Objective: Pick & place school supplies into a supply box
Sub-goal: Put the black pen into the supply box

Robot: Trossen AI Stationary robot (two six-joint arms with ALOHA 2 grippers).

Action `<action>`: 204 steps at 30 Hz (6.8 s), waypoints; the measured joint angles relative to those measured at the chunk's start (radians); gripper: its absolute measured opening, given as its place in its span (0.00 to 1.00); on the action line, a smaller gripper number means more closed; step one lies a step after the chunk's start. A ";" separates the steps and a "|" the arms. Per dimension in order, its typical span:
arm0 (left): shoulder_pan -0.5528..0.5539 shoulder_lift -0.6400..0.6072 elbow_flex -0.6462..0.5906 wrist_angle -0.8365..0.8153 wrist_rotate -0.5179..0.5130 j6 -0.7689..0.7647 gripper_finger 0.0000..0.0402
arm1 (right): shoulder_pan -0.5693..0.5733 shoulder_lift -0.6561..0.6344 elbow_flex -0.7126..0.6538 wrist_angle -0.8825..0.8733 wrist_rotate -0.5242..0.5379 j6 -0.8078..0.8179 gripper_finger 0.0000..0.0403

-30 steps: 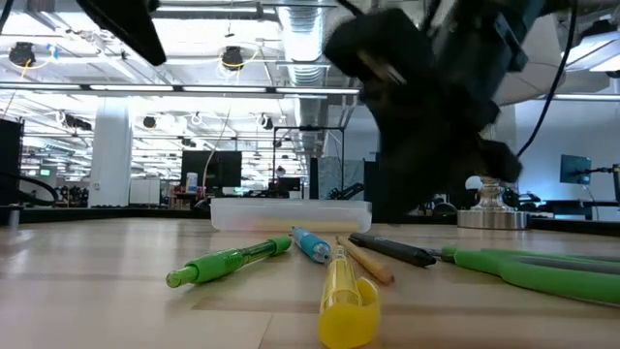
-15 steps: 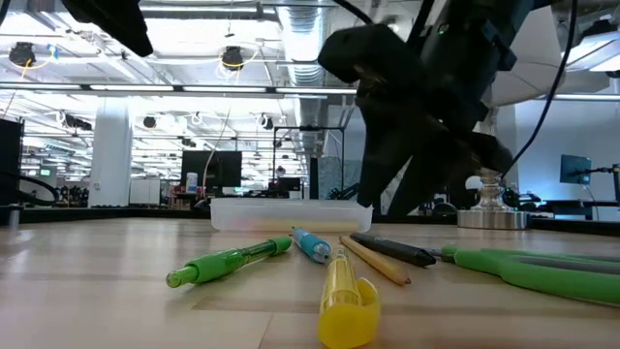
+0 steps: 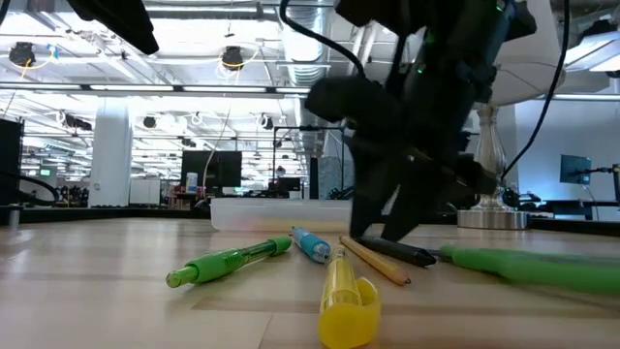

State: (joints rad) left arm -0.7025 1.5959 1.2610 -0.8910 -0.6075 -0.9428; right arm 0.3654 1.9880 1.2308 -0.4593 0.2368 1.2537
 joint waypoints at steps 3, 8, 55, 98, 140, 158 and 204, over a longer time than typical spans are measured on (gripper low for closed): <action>0.000 0.000 0.000 -0.003 0.000 0.000 0.40 | 0.001 -0.002 -0.001 -0.019 -0.002 -0.001 0.37; 0.000 0.000 0.000 -0.013 -0.001 -0.001 0.40 | 0.001 0.007 0.001 -0.042 -0.014 -0.007 0.32; 0.003 0.000 0.000 -0.039 -0.031 -0.008 0.40 | -0.060 0.014 0.074 -0.369 -0.052 -0.233 0.41; 0.019 0.000 0.000 -0.069 -0.026 -0.004 0.40 | -0.035 0.008 0.063 -0.412 -0.108 -0.155 0.33; 0.032 0.000 0.000 -0.091 -0.036 0.016 0.40 | -0.006 0.014 0.090 -0.355 -0.134 -0.075 0.31; 0.032 0.000 0.000 -0.092 -0.044 0.016 0.40 | 0.000 0.013 0.091 -0.471 -0.126 -0.058 0.39; 0.032 0.000 0.000 -0.095 -0.034 0.017 0.40 | -0.014 0.008 0.060 -0.388 -0.171 -0.030 0.41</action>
State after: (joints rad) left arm -0.6708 1.5963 1.2610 -0.9861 -0.6415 -0.9260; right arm 0.3511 1.9955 1.2913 -0.8476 0.0658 1.2235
